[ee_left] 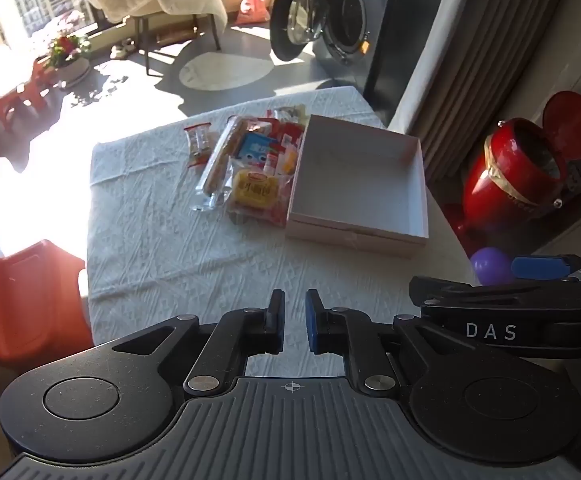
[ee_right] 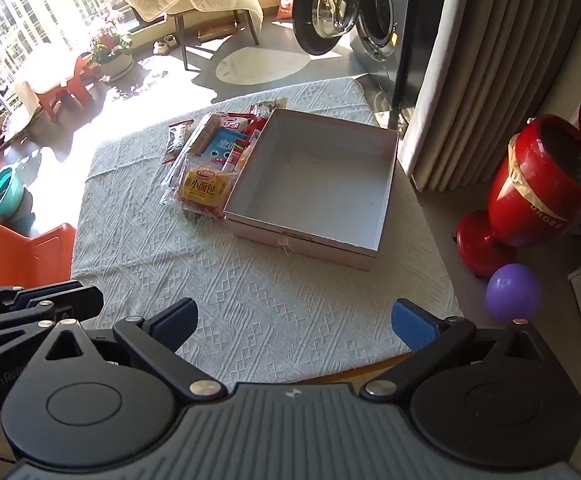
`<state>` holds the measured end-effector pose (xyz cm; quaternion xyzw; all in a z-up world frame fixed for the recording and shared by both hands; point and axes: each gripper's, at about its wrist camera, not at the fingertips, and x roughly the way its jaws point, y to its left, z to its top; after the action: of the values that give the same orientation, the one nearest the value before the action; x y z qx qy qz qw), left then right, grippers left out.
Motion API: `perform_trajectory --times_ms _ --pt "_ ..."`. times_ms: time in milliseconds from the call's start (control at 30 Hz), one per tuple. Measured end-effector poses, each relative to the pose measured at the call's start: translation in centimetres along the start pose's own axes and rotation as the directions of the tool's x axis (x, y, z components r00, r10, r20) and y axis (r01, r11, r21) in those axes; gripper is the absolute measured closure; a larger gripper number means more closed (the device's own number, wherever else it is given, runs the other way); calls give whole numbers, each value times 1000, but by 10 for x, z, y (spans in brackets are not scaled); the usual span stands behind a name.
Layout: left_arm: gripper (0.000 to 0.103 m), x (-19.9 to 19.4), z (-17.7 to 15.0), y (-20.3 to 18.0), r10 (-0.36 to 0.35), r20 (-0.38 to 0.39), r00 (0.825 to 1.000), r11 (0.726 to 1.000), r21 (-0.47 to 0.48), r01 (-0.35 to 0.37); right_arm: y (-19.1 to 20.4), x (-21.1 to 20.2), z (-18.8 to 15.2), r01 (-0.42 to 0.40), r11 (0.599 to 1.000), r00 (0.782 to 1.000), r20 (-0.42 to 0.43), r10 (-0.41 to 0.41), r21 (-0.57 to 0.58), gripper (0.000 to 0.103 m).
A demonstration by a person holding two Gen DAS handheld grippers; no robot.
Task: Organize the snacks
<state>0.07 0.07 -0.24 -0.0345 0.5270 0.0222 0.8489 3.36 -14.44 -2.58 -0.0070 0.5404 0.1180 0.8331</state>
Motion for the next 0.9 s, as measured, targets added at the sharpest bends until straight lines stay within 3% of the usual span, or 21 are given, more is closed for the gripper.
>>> perform_trajectory --times_ms 900 --pt "88 4 0 3 -20 0 1000 1000 8 20 0 2 -3 -5 1000 1000 -4 5 -1 0"
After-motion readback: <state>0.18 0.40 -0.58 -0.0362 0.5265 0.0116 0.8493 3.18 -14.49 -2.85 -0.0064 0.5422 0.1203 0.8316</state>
